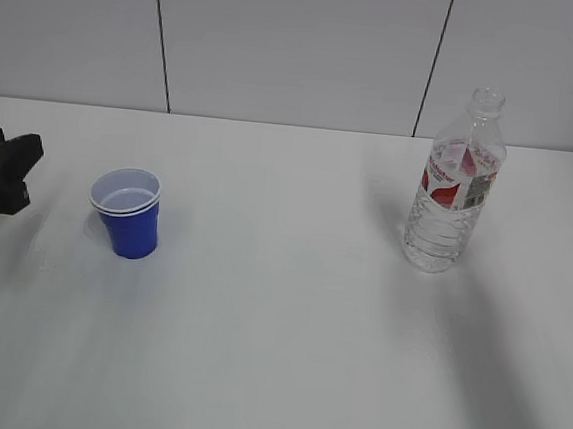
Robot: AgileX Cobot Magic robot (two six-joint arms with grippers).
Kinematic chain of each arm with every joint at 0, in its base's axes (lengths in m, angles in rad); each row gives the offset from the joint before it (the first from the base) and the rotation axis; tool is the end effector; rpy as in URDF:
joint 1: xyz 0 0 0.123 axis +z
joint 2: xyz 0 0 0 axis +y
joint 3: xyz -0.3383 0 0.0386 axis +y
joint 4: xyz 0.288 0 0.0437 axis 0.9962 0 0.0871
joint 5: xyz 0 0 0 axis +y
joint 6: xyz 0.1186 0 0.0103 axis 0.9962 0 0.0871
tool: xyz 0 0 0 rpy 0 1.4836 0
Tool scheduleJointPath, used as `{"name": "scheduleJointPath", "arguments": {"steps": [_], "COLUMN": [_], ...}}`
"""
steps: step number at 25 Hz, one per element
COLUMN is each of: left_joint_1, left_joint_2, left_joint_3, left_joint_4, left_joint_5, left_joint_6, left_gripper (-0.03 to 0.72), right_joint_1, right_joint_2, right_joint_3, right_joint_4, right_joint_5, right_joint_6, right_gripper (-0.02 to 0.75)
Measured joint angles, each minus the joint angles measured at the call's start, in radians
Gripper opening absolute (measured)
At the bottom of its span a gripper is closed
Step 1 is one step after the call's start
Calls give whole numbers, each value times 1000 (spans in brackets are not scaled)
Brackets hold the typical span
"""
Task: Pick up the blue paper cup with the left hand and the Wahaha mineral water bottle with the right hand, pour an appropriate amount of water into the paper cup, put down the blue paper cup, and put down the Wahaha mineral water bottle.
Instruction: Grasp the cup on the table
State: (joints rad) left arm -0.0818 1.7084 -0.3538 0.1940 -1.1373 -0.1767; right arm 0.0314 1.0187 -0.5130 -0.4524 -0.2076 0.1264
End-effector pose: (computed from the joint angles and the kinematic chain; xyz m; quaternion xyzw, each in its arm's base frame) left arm 0.3025 -0.0457 0.1648 0.0530 0.7514 -0.1235 0.6460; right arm 0.2435 0.0183 0.3028 -0.1635 0.7664 -0.0534 0.6189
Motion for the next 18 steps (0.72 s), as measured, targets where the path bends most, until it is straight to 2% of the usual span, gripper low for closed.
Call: {"name": "scheduleJointPath", "arguments": {"steps": [5,11,18], "left_joint_1": [0,0,0], "left_joint_2": [75,164,209], "left_joint_3": [0,-6,-7], "left_joint_4": [19,53,131], "left_joint_5": [0,-2,-2], "left_joint_6": [0,0,0], "left_gripper": [369,525,569], "right_joint_1": [0,0,0], "right_joint_2": [3,3,-32], "right_joint_3": [0,0,0], "right_joint_4": [0,0,0], "right_joint_5": [-4,-16,-23], "right_joint_6": [2,5,24], "right_gripper": [549,549,549]}}
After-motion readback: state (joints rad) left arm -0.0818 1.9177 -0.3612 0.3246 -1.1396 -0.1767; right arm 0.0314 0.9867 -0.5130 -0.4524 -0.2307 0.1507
